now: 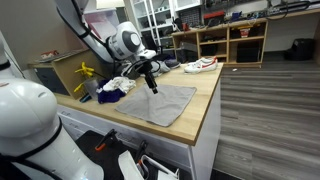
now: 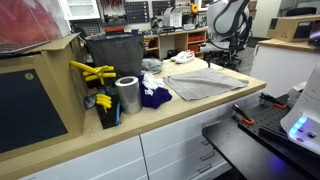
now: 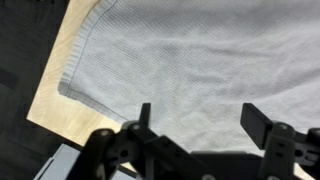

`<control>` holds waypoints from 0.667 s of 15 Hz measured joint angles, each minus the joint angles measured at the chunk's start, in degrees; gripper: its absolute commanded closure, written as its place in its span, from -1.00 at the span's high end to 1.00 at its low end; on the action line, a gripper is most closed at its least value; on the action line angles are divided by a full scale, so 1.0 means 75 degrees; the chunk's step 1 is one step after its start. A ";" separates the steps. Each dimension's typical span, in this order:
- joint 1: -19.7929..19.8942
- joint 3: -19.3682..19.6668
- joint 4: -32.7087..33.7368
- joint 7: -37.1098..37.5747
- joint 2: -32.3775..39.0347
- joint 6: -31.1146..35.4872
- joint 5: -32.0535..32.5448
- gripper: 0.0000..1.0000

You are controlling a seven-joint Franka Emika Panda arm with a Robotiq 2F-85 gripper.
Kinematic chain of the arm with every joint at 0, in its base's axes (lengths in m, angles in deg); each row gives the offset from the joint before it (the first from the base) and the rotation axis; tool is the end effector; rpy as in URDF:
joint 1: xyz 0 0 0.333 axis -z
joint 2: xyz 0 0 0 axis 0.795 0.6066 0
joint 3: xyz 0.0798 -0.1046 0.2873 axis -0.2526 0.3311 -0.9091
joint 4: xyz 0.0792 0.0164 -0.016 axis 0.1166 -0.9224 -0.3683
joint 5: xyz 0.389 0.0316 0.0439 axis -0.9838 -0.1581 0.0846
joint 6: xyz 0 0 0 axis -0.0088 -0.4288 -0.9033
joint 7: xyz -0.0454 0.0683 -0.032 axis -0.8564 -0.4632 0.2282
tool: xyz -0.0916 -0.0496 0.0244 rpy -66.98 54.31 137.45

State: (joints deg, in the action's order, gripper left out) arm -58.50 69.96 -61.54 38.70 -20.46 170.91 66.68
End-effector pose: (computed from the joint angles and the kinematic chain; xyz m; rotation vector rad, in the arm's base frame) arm 0.4632 -0.0073 0.2507 2.6348 -1.3736 0.2133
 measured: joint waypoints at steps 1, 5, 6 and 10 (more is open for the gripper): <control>0.0057 -0.0222 0.0017 -0.0632 -0.0169 -0.0145 -0.0430 1.00; 0.0108 -0.0770 0.0599 -0.2940 -0.0658 -0.1679 -0.1589 1.00; 0.0158 -0.0772 0.0867 -0.3438 -0.0721 -0.2166 -0.1603 1.00; 0.0570 -0.0749 0.1874 -0.5043 -0.0763 -0.3497 -0.1273 1.00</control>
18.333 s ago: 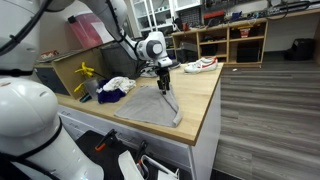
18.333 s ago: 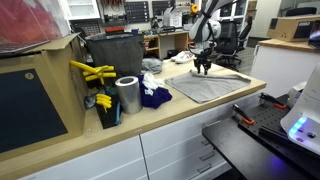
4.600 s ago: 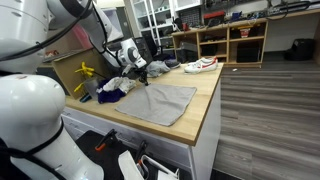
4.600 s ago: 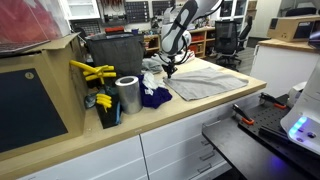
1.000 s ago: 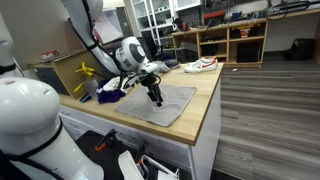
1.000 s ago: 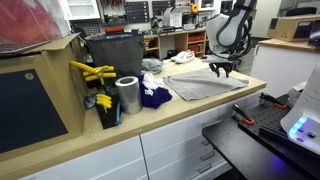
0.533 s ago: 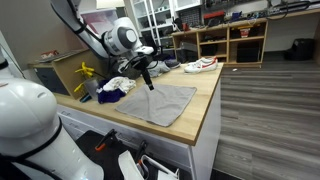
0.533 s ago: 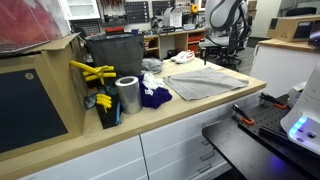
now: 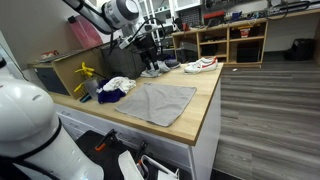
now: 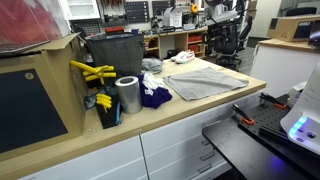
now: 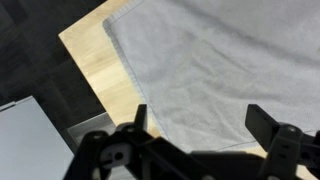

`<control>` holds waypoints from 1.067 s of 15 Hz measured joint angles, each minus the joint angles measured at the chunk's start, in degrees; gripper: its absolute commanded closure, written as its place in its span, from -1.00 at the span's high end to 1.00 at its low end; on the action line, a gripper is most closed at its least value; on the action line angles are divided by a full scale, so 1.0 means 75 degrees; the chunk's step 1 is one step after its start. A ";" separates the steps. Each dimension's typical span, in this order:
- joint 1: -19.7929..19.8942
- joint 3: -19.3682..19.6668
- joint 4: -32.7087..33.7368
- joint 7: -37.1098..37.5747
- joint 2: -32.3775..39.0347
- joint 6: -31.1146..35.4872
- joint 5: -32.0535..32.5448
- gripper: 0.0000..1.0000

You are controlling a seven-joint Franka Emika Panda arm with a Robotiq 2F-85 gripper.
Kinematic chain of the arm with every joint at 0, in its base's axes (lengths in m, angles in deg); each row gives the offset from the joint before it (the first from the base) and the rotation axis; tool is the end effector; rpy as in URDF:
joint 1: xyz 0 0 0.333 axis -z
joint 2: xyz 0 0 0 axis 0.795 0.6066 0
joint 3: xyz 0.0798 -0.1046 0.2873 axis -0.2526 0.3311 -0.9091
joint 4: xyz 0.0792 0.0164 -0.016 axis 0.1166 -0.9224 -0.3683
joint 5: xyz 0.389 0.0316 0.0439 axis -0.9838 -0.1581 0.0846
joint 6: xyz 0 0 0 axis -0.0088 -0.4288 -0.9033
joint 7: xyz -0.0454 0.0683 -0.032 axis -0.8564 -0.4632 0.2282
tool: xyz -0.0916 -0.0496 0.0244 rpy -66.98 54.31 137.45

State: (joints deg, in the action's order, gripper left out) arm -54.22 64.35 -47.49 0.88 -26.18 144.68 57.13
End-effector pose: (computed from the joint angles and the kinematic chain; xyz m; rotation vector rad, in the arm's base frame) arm 0.5025 -0.0150 0.3597 2.8445 -0.7064 -0.0408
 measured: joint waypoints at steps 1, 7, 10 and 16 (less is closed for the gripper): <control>0.0090 0.0006 0.0182 -0.0338 0.0002 -0.0155 0.0125 1.00; 0.0403 0.0048 0.0808 -0.2045 0.0061 -0.0294 0.0390 1.00; 0.0473 0.0081 0.1050 -0.2760 0.0077 -0.0293 0.0324 1.00; 0.0516 0.0087 0.1386 -0.3872 0.0080 -0.0293 -0.0247 1.00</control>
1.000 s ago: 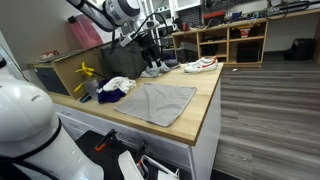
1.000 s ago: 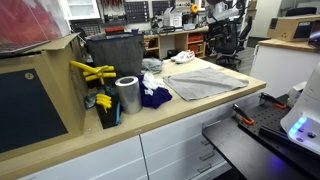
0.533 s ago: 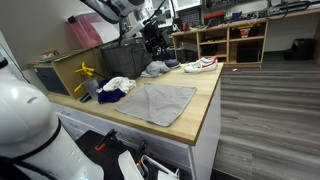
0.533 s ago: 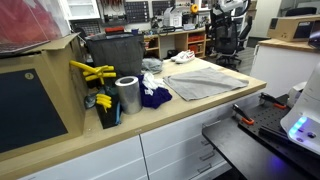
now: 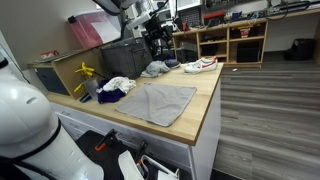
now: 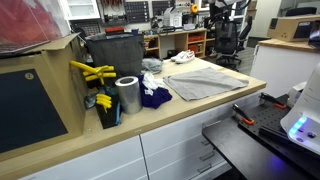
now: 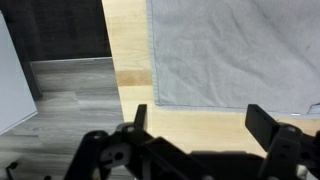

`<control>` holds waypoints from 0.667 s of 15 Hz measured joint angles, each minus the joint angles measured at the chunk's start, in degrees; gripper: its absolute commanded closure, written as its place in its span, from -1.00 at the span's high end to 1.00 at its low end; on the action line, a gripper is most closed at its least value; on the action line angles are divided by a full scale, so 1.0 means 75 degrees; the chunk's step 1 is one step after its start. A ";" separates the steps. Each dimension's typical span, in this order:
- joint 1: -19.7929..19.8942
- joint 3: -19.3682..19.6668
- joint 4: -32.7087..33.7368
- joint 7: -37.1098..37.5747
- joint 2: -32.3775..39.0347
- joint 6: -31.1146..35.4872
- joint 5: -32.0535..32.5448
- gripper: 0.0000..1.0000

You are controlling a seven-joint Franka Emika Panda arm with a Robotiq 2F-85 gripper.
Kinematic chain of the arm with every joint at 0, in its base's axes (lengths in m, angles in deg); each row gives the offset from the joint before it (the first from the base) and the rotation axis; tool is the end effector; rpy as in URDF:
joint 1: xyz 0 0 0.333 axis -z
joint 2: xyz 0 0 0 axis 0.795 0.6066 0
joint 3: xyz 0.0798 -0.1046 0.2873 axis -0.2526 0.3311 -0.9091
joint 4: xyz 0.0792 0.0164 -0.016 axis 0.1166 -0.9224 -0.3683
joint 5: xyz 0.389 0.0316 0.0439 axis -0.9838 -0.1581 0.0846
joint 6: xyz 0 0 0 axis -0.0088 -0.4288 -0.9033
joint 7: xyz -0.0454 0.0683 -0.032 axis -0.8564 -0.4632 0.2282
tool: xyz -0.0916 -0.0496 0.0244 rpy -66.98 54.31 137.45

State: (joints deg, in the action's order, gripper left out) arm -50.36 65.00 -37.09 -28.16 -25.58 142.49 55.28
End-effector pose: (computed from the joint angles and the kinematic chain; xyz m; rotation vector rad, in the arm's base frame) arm 0.5423 -0.0581 0.4324 2.9592 -0.1428 0.0664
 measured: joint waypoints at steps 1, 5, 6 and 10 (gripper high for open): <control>0.0001 0.0000 0.0038 -0.0173 0.0002 0.0000 -0.0146 1.00; -0.0002 -0.0003 0.0156 -0.1074 0.0024 -0.0146 -0.1000 1.00; -0.0003 -0.0006 0.0188 -0.1280 0.0028 -0.0242 -0.1213 1.00; -0.0006 -0.0016 0.0360 -0.1626 0.0072 -0.0651 -0.1751 1.00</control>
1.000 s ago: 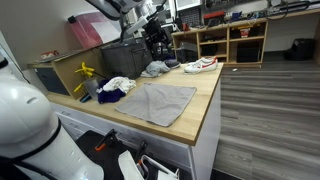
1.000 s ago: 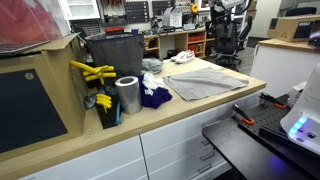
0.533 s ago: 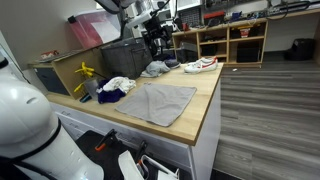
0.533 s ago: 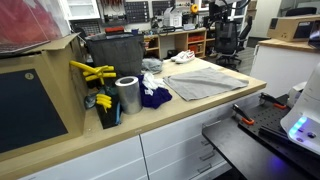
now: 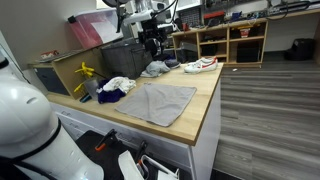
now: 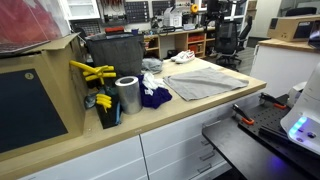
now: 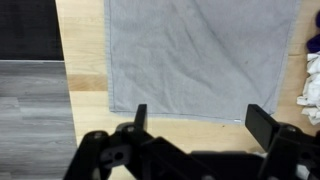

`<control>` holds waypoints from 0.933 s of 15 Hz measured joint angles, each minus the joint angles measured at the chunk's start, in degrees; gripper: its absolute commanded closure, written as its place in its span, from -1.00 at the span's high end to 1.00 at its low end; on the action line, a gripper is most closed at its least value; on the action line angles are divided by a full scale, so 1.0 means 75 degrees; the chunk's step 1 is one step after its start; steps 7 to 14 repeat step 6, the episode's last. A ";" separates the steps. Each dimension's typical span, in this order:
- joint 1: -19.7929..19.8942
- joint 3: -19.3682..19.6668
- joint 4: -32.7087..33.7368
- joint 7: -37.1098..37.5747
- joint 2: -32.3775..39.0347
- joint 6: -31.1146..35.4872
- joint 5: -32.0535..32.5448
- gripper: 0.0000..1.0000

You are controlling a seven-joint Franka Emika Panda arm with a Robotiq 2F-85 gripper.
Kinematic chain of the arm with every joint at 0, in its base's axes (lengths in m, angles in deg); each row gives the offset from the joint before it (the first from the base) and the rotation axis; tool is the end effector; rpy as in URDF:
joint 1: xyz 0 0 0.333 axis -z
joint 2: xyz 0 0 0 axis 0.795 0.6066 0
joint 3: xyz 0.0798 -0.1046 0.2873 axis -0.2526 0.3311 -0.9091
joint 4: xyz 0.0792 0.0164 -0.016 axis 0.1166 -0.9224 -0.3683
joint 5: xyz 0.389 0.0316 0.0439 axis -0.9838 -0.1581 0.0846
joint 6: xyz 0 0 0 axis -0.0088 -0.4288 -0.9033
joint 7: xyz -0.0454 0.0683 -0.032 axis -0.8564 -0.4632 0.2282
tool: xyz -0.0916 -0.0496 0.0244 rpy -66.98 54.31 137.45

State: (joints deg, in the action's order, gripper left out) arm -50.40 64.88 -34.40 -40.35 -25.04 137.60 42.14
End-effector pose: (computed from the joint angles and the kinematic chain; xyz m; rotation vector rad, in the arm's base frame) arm 0.5449 -0.0463 0.4406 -3.1222 -0.0056 0.0051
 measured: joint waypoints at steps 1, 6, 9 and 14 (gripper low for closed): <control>0.0000 -0.0001 0.0048 0.0000 0.0028 -0.0095 -0.0076 1.00; 0.0000 -0.0001 0.0187 0.0000 0.0171 -0.0188 -0.0147 1.00; 0.0000 -0.0001 0.0187 0.0000 0.0171 -0.0188 -0.0147 1.00; 0.0000 -0.0001 0.0187 0.0000 0.0171 -0.0188 -0.0147 1.00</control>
